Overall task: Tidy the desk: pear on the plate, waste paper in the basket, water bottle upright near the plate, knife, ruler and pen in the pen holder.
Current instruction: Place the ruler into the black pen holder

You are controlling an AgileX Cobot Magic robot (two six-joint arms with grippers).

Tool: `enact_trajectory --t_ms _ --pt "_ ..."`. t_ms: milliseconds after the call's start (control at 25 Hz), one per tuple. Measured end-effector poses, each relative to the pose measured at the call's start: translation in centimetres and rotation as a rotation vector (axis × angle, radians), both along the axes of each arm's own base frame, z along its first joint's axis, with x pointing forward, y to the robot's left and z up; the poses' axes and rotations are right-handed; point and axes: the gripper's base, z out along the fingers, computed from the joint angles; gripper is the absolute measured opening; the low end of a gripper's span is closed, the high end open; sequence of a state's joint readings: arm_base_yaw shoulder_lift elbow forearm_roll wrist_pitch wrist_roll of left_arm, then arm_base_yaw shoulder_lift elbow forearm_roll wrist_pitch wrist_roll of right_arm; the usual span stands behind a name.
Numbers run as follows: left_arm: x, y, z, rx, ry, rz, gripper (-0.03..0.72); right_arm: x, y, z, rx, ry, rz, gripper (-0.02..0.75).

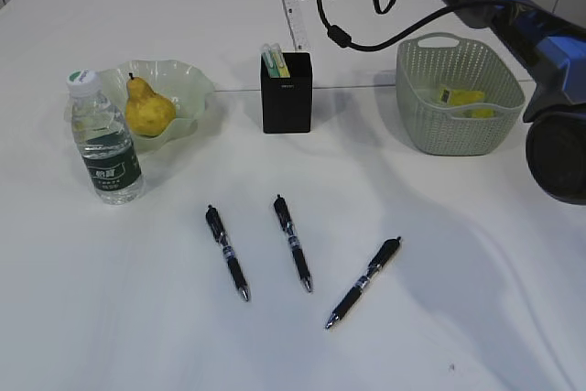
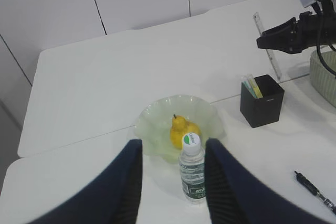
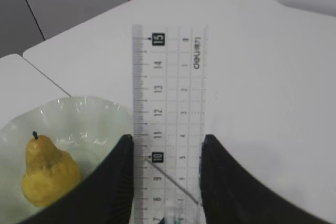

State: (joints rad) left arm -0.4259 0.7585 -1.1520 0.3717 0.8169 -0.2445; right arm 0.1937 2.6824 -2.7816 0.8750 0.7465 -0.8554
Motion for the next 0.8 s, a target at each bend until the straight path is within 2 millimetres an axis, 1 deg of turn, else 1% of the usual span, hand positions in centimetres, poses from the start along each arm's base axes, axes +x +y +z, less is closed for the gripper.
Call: enact_trajectory --t_ms 160,320,400,560,640,800 --pt "0.1 0.0 0.0 0.001 0.002 0.000 0.274 0.3 0.2 -0.4 0.026 -0.046 0.016 0.296" --pt "0.5 -0.2 -0.2 0.007 0.015 0.000 0.274 0.7 0.4 -2.2 0.023 -0.060 0.034 0.296" --pt "0.7 -0.3 -0.3 0.009 0.020 0.000 0.274 0.8 0.4 -2.6 0.006 -0.079 0.039 0.296" --pt "0.9 -0.4 -0.4 0.012 0.027 0.000 0.274 1.0 0.4 -2.3 0.033 -0.118 0.019 0.296" --pt "0.9 -0.4 -0.4 0.012 0.027 0.000 0.274 1.1 0.4 -2.5 0.044 -0.120 0.014 0.296" --pt "0.9 -0.4 -0.4 0.012 0.027 0.000 0.274 1.4 0.5 -3.9 0.055 -0.107 0.017 0.296"
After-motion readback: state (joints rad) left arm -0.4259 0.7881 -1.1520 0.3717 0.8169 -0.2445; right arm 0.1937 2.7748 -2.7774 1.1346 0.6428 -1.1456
